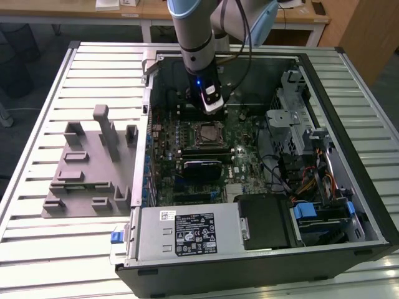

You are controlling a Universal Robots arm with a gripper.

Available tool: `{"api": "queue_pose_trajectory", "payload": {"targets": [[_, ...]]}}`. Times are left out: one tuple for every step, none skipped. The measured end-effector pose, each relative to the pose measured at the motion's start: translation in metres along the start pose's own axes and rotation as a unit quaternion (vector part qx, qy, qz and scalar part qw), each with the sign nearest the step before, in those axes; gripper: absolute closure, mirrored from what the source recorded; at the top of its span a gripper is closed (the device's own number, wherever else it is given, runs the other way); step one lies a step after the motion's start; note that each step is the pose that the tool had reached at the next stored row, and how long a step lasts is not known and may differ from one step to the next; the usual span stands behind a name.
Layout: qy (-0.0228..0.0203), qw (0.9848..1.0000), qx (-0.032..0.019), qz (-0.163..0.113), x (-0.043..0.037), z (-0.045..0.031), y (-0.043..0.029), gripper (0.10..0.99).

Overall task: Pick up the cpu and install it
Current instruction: 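Install the first cpu locking lever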

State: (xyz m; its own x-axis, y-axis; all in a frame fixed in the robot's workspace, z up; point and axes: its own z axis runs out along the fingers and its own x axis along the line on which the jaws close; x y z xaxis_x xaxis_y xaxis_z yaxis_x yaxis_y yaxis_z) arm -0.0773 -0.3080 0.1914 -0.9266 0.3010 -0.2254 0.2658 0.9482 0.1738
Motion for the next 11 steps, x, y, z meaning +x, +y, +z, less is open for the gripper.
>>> {"api": "queue_pose_trajectory", "payload": {"targets": [[0.0003,1.0,-0.0007,0.0,-0.0001,-0.0009,0.0,0.98],[0.0005,1.0,-0.0012,0.0,-0.0003,-0.0015,0.0001,0.98],[0.0005,1.0,-0.0015,0.0,-0.0005,-0.0023,0.0002,0.98],[0.0006,1.0,-0.0015,0.001,-0.0007,-0.0033,0.0003,0.98],[0.0006,1.0,-0.0016,0.001,-0.0011,-0.0047,0.0006,0.98],[0.0007,1.0,-0.0017,0.001,-0.0015,-0.0064,0.0009,0.98],[0.0007,1.0,-0.002,0.001,-0.0019,-0.0084,0.0013,0.98],[0.0008,1.0,-0.002,0.001,-0.0023,-0.0099,0.0015,0.98],[0.0007,1.0,-0.0021,0.001,-0.0024,-0.0104,0.0016,0.98],[0.0007,1.0,-0.0022,0.001,-0.0025,-0.0104,0.0017,0.98],[0.0007,1.0,-0.0022,0.001,-0.0024,-0.0104,0.0017,0.98]]}}
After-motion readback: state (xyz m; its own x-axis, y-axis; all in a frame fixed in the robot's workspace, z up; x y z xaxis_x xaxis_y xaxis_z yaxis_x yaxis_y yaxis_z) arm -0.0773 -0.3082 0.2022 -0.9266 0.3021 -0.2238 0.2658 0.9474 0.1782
